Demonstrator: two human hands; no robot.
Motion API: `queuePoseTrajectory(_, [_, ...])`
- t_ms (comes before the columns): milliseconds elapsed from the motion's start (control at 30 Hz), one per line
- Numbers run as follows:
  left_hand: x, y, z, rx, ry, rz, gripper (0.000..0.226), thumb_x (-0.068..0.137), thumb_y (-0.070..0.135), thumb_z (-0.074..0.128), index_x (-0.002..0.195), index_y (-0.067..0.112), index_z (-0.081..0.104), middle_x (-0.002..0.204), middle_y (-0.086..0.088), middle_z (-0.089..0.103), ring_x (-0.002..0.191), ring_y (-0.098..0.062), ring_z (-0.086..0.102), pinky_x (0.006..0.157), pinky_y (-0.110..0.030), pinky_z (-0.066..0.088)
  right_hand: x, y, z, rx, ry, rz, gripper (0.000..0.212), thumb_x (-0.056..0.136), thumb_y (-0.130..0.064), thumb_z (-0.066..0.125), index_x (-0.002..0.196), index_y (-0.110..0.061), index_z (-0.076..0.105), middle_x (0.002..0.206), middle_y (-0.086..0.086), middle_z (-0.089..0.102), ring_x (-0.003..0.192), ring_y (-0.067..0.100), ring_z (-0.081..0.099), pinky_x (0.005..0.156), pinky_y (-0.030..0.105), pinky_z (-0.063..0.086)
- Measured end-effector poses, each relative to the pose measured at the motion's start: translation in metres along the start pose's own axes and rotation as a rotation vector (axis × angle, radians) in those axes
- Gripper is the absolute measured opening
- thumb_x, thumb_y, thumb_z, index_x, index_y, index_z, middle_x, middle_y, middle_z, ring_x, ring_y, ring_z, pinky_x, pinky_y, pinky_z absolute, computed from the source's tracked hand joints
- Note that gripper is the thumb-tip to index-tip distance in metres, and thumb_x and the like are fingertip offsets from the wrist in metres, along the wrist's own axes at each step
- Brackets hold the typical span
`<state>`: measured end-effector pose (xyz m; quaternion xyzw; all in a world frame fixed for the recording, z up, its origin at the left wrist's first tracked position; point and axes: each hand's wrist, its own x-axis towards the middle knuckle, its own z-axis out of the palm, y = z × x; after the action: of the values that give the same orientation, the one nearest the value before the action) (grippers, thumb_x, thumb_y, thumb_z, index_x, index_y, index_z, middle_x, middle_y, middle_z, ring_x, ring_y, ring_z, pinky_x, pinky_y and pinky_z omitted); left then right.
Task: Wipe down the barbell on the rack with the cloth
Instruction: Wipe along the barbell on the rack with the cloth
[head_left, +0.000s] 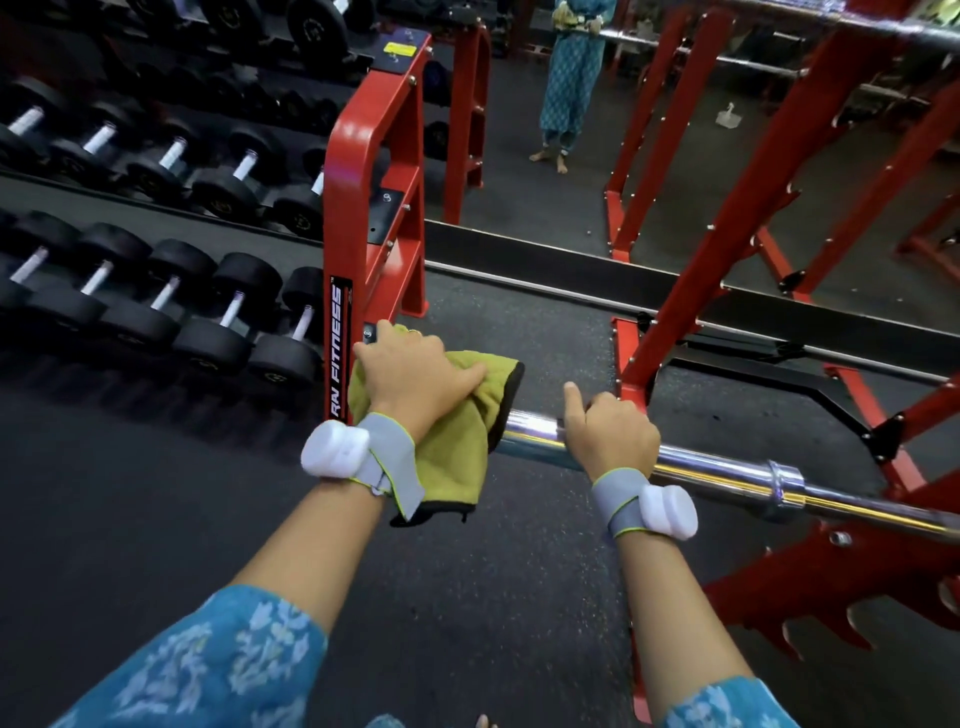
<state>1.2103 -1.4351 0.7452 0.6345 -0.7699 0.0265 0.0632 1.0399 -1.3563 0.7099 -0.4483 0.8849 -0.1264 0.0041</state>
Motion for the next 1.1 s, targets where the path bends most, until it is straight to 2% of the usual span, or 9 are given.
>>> queuePoseTrajectory(100, [-0.008, 0.026, -0.002, 0.087, -0.008, 0.084, 0.058, 0.085, 0.059, 0.033, 0.107, 0.017, 0.067, 0.108, -0.006, 0.063, 0.109, -0.028, 0.041, 0.095, -0.049, 0.033, 0.001, -0.001, 0.000, -0.019, -0.004, -0.004, 0.054, 0.097, -0.047, 0.034, 0.101, -0.004, 0.067, 0.104, 0.020, 0.066, 0.099, 0.038, 0.060, 0.081, 0.037, 0.042])
queuePoseTrajectory(233, [-0.023, 0.066, -0.003, 0.051, -0.040, 0.203, 0.055, 0.089, 0.048, 0.030, 0.108, 0.014, 0.068, 0.111, -0.009, 0.063, 0.113, -0.030, 0.038, 0.101, -0.063, 0.022, 0.002, 0.001, 0.001, -0.041, -0.012, -0.006, 0.044, 0.097, -0.038, 0.036, 0.103, -0.004, 0.065, 0.106, 0.021, 0.065, 0.101, 0.039, 0.060, 0.081, 0.038, 0.042])
queuePoseTrajectory(400, [-0.007, 0.042, 0.002, 0.006, -0.034, 0.155, 0.056, 0.088, 0.054, 0.033, 0.106, 0.013, 0.067, 0.110, -0.009, 0.064, 0.113, -0.027, 0.041, 0.097, -0.050, 0.031, 0.001, 0.001, -0.001, -0.030, -0.007, -0.016, 0.045, 0.094, -0.040, 0.040, 0.099, -0.003, 0.065, 0.101, 0.020, 0.065, 0.096, 0.039, 0.060, 0.078, 0.037, 0.043])
queuePoseTrajectory(567, [0.025, 0.007, 0.000, -0.057, -0.237, 0.005, 0.057, 0.087, 0.058, 0.033, 0.114, 0.016, 0.061, 0.120, -0.011, 0.058, 0.120, -0.028, 0.040, 0.100, -0.048, 0.029, -0.001, -0.001, -0.002, -0.031, -0.002, -0.018, 0.046, 0.093, -0.042, 0.040, 0.097, -0.003, 0.065, 0.099, 0.018, 0.065, 0.093, 0.038, 0.060, 0.075, 0.036, 0.041])
queuePoseTrajectory(700, [0.023, 0.023, 0.000, 0.047, -0.270, 0.081, 0.052, 0.088, 0.052, 0.031, 0.117, 0.020, 0.060, 0.123, -0.007, 0.058, 0.122, -0.026, 0.038, 0.100, -0.053, 0.024, -0.001, -0.002, -0.003, -0.033, -0.010, -0.015, 0.046, 0.093, -0.042, 0.040, 0.098, -0.003, 0.064, 0.101, 0.018, 0.064, 0.095, 0.037, 0.059, 0.075, 0.036, 0.040])
queuePoseTrajectory(833, [-0.006, 0.066, -0.003, 0.051, -0.185, 0.181, 0.055, 0.091, 0.052, 0.028, 0.118, 0.018, 0.062, 0.120, -0.006, 0.061, 0.123, -0.026, 0.035, 0.103, -0.062, 0.017, 0.001, -0.001, -0.002, -0.042, 0.001, -0.019, 0.047, 0.096, -0.042, 0.037, 0.100, -0.003, 0.064, 0.103, 0.020, 0.065, 0.098, 0.039, 0.060, 0.078, 0.037, 0.041])
queuePoseTrajectory(967, [-0.021, 0.073, 0.002, 0.021, -0.072, 0.225, 0.055, 0.091, 0.050, 0.029, 0.107, 0.015, 0.068, 0.111, -0.007, 0.064, 0.116, -0.029, 0.037, 0.101, -0.064, 0.021, 0.000, 0.002, 0.000, -0.039, 0.019, -0.031, 0.043, 0.098, -0.032, 0.035, 0.100, -0.002, 0.065, 0.104, 0.023, 0.065, 0.098, 0.041, 0.060, 0.080, 0.038, 0.042])
queuePoseTrajectory(1100, [0.004, 0.047, 0.002, 0.026, -0.209, 0.164, 0.063, 0.087, 0.063, 0.028, 0.113, 0.018, 0.062, 0.117, -0.007, 0.061, 0.120, -0.029, 0.037, 0.101, -0.058, 0.024, 0.000, 0.001, -0.001, -0.034, 0.002, -0.029, 0.044, 0.094, -0.038, 0.039, 0.097, -0.003, 0.065, 0.100, 0.021, 0.065, 0.095, 0.039, 0.060, 0.076, 0.037, 0.041])
